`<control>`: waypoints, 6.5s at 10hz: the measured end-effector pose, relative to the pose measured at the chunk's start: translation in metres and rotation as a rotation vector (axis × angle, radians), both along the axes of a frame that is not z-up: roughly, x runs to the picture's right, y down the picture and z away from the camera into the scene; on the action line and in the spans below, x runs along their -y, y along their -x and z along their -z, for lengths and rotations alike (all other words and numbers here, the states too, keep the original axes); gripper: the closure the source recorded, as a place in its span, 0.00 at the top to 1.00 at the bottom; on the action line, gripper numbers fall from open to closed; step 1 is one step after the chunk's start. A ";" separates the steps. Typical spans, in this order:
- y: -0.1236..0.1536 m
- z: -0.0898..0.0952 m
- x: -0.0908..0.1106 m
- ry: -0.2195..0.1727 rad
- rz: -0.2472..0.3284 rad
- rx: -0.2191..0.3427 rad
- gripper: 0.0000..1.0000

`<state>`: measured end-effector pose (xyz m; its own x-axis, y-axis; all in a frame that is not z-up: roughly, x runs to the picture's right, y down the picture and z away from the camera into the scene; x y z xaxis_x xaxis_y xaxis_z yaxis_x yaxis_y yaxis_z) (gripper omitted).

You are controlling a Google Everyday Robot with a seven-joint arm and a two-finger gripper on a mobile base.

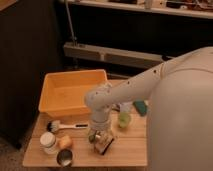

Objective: Place apple in metal cup

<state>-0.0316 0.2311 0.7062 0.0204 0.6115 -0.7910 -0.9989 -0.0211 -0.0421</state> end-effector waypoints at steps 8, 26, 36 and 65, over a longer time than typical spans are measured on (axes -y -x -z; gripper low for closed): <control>0.000 0.000 0.000 -0.001 0.000 0.000 0.80; 0.015 0.017 0.007 -0.052 0.057 0.119 0.80; 0.128 0.074 0.041 -0.218 0.490 0.779 0.80; 0.187 -0.045 -0.032 -0.074 0.550 0.906 0.37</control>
<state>-0.2191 0.2636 0.7508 0.8718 0.3848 -0.3032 -0.4654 0.4574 -0.7577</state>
